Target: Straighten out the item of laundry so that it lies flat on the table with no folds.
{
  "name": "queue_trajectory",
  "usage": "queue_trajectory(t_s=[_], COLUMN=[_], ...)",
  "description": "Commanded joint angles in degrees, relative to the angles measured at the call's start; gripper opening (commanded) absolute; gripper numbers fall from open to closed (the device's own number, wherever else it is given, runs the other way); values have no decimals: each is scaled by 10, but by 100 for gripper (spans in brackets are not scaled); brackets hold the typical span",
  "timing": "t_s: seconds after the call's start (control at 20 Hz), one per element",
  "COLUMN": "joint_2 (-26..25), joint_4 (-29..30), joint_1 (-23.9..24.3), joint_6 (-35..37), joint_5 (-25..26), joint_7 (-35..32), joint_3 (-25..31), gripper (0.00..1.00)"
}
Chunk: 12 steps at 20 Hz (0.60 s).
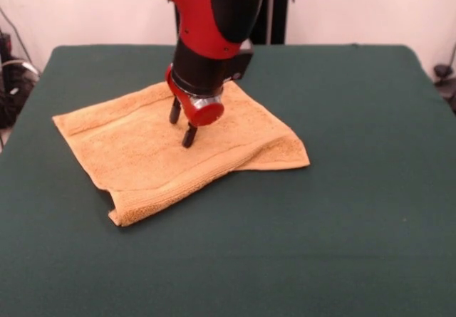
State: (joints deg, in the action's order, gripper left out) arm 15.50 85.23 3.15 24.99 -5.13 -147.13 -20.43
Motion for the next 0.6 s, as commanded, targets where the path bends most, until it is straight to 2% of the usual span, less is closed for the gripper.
queue_trajectory(t_s=[0.05, 0.35, 0.6], joint_2=[-7, 6, 19], joint_4=[50, 30, 33], joint_1=[48, 33, 41], joint_6=[-77, -71, -75], joint_5=[23, 60, 83], joint_7=[56, 38, 32], joint_3=[197, 186, 201], gripper=[100, 100, 100])
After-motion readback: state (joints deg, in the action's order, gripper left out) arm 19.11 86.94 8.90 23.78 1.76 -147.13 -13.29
